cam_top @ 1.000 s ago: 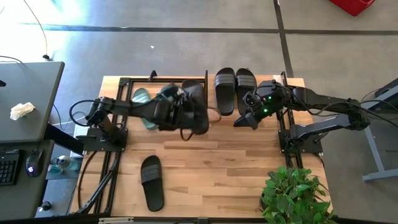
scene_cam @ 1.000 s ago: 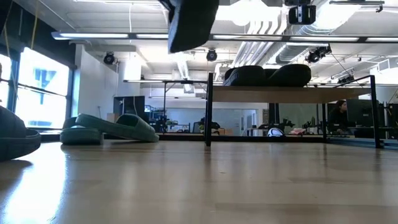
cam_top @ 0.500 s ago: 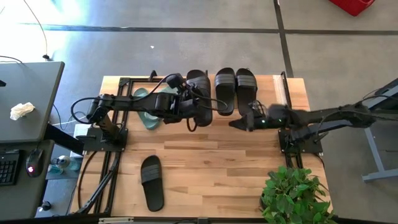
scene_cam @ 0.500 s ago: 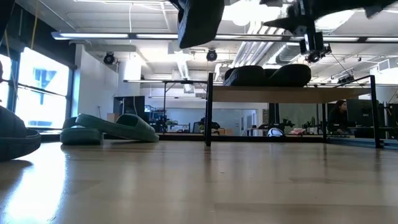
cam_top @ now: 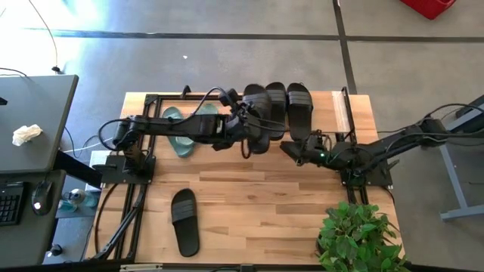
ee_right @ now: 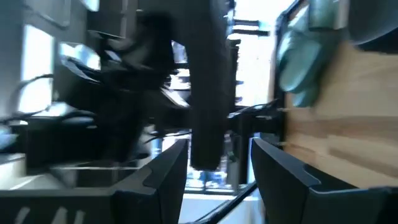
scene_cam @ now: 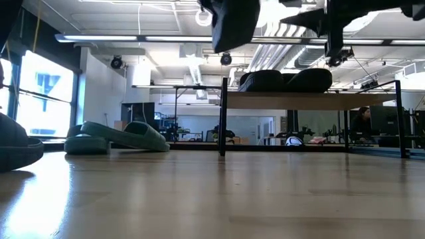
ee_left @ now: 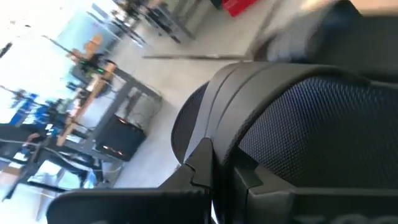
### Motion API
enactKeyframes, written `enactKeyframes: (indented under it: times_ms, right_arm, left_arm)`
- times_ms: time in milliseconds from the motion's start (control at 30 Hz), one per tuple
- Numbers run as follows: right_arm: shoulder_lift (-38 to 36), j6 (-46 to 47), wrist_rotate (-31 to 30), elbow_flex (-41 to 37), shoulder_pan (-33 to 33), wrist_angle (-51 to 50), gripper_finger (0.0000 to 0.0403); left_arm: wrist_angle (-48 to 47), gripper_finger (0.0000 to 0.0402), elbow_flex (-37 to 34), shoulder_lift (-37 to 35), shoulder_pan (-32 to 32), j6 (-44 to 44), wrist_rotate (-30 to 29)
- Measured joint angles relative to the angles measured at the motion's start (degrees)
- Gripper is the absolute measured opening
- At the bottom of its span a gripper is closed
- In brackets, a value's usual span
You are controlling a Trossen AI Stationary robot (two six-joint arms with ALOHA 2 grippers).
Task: Pick and place slides into the shelf
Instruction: Put the black slipper under the shelf
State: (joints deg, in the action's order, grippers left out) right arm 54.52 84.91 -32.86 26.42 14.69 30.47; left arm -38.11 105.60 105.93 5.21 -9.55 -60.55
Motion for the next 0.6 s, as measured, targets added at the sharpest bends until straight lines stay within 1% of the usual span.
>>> enactKeyframes:
  times_ms: [100,167,200,267,333,400,500,600]
  right_arm:
    - [2.04,0.48,-0.16,1.96,-0.06,-1.97,0.0167]
    - [2.99,1.51,-0.75,2.74,-0.04,-1.97,0.0167]
    - [3.78,1.44,-1.09,3.27,-0.04,-1.67,0.0167]
    - [4.54,1.4,-2.1,3.4,-0.09,-2.23,0.0167]
    - [5.7,1.49,-2.1,3.84,-0.53,-1.87,0.0167]
    - [6.44,1.28,-2.02,3.8,-0.86,-1.52,0.0167]
    - [7.6,0.75,-1.67,3.8,-0.91,-0.87,0.0167]
    - [9.32,2.22,-1.83,3.8,-0.91,0.53,0.0167]
  left_arm:
    - [-0.21,0.0,-0.18,0.36,0.13,-0.63,-0.66]
    - [2.48,0.0,0.19,1.44,0.08,-0.78,-1.16]
    - [2.33,0.0,0.13,1.72,0.09,-0.82,-1.44]
    - [1.3,0.0,-0.16,2.33,0.09,-1.41,-2.13]
    - [2.97,0.0,-0.02,3.05,0.04,-1.15,-2.31]
    - [2.25,0.0,-0.05,3.04,0.04,-1.07,-2.63]
    - [3.27,0.0,-0.02,3.2,0.07,-0.69,-2.95]
    - [5.31,0.0,-0.07,3.54,0.09,-1.12,-4.3]
